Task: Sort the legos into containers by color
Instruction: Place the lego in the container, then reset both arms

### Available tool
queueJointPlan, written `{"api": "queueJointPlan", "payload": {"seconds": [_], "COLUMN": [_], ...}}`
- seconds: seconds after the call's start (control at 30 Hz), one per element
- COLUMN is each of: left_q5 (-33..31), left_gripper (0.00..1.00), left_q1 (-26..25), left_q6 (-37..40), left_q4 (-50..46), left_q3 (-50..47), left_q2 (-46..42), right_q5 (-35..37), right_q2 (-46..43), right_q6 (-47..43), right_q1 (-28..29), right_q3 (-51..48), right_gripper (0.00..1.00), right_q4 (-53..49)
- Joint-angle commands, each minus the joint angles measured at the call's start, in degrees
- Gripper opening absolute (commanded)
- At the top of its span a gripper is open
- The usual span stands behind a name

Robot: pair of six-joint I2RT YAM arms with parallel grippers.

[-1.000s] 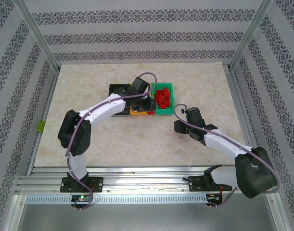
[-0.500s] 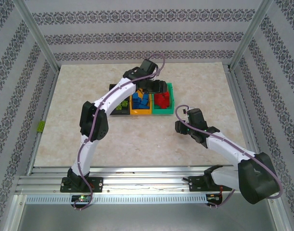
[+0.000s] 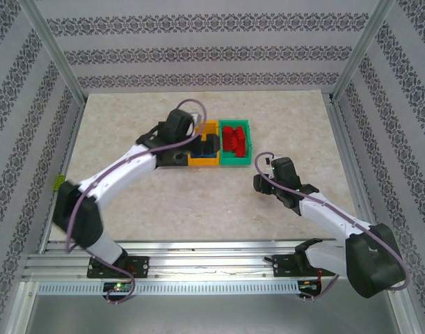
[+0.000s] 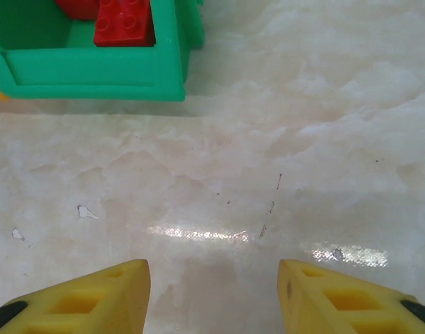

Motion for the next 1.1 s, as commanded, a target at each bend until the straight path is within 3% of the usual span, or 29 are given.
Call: {"api": "queueJointPlan", "payload": {"seconds": [0.0, 0.2, 0.47, 0.53, 0.6, 0.63, 0.77, 0.83, 0.97, 1.07], "left_q5": [-6.0, -12.6, -31.1, -38.3, -41.7, -42.9, -45.8, -42.8, -42.8, -42.2], "left_gripper": [1.00, 1.00, 1.00, 1.00, 1.00, 1.00, 1.00, 0.99, 0.99, 0.99], "left_q1": [0.7, 4.9, 7.5, 7.7, 7.8, 8.0, 8.7, 9.3, 10.1, 12.2], "left_q6": [-0.1, 0.9, 5.0, 5.4, 9.6, 11.7, 15.8, 21.6, 25.9, 26.9], "left_q4": [8.1, 5.4, 6.3, 7.0, 10.3, 12.1, 15.7, 20.3, 35.4, 43.6], "left_q3": [-10.7, -26.6, -41.9, -45.2, -48.2, -49.5, -52.0, -53.8, -59.8, -62.4], "left_q2": [-9.0, -27.2, -50.1, -55.3, -59.3, -61.0, -62.1, -60.2, -55.6, -52.1], "right_q5": [0.9, -0.3, 1.3, 4.1, 10.0, 13.5, 25.4, 29.0, 29.8, 26.1], "right_q2": [-2.8, -7.3, -13.2, -14.0, -14.6, -14.6, -13.3, -11.7, -7.1, -2.8], "right_q6": [0.6, 0.9, 1.2, 0.0, -0.3, -0.3, -0.4, 0.2, -0.4, -7.1], "right_q1": [-0.8, -2.3, -5.8, -6.2, -6.3, -6.4, -8.1, -10.2, -13.8, -15.0], "right_q3": [-1.4, -1.1, 2.5, 2.4, 2.2, 2.1, 1.6, 0.8, -1.0, -3.6], "right_gripper": [0.52, 0.56, 0.69, 0.82, 0.96, 0.98, 0.98, 0.98, 0.98, 0.98], "right_q4": [0.9, -0.9, -0.7, 2.3, 4.1, 4.5, 7.0, 9.4, 17.2, 26.4]}}
